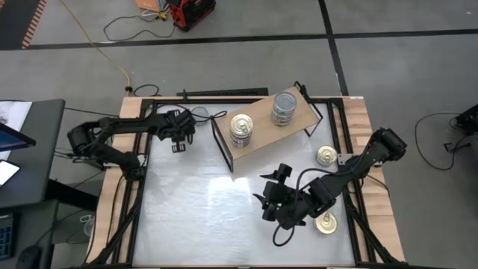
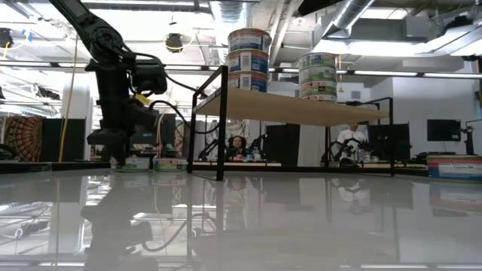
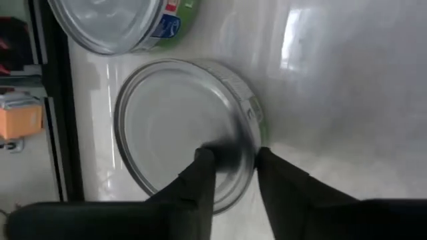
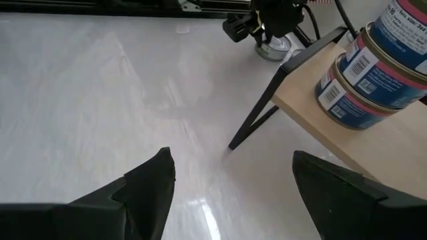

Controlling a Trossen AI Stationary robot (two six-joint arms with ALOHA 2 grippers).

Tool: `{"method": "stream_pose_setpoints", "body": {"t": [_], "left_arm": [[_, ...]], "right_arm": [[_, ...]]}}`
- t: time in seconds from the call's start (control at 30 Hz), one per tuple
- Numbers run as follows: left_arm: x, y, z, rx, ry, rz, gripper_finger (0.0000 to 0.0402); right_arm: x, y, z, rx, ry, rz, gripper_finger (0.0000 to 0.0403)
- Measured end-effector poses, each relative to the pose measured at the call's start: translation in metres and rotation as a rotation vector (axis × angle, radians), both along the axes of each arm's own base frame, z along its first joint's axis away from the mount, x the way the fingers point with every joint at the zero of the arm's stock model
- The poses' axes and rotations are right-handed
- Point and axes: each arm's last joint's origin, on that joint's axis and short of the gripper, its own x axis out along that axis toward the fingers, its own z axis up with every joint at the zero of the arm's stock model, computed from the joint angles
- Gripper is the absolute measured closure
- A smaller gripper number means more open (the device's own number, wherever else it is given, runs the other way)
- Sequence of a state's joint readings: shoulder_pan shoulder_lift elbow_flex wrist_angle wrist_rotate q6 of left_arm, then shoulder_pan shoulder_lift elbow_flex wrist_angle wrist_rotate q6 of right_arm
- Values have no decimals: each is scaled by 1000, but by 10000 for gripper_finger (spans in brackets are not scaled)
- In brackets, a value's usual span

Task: Stack canned seafood by type on shelf
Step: Stack the green tuna can on top of the green tuna can

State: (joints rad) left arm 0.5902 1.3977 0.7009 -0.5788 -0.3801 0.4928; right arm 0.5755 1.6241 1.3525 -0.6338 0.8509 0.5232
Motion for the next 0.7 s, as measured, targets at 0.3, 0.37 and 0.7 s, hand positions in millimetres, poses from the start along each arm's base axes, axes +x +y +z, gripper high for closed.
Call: {"method": "stream_pose_setpoints", "body": {"t": [0.3,0.37,0.7], "left_arm": [[-6,-25,5,-142,6,14,398],[-9,-32,6,-188,2,26,398],[-8,-67,47,-177,-117,-49,400]], "right_arm": [[0,0,0,2,-2,-1,78],[0,0,0,4,-4,-1,78],[1,1,1,12,-16,-1,78]]}}
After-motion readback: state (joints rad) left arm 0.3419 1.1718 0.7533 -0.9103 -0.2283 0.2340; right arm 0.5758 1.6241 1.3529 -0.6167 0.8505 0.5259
